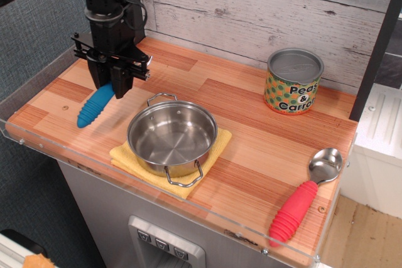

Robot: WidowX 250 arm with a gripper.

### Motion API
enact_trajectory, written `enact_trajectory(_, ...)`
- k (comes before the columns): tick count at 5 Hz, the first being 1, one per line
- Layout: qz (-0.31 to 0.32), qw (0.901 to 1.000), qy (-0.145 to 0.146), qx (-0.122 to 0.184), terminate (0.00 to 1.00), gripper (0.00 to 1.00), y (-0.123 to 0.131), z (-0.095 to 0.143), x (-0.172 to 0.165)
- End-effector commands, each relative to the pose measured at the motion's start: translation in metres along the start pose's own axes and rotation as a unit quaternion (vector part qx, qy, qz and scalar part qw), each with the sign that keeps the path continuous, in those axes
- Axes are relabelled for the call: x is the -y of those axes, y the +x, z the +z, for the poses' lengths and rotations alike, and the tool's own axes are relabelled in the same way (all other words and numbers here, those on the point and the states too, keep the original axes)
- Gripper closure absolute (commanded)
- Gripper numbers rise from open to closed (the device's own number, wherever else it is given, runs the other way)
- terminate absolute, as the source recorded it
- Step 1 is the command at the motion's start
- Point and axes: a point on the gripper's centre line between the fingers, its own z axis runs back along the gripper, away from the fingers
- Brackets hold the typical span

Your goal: Pick up the blue spoon and place it on the left of the pot

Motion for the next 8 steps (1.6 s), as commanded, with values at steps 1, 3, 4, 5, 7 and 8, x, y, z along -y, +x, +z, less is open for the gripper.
enact_trajectory(1,0.017,0.9997,-0.011,0.012,0.0,1.0,-0.01,-0.001,-0.008)
enact_trajectory(3,0.019,0.9996,-0.016,0.012,0.0,1.0,-0.016,-0.004,-0.01)
enact_trajectory(4,0.01,0.9996,-0.019,0.018,0.0,0.0,-0.016,-0.003,-0.01)
enact_trajectory(5,0.006,0.9996,-0.018,0.019,0.0,0.0,-0.015,0.001,-0.01)
enact_trajectory(7,0.028,0.9972,0.011,0.068,0.0,0.0,-0.027,0.038,-0.011)
enact_trajectory(8,0.055,0.9947,0.022,0.084,0.0,0.0,-0.029,0.059,-0.007)
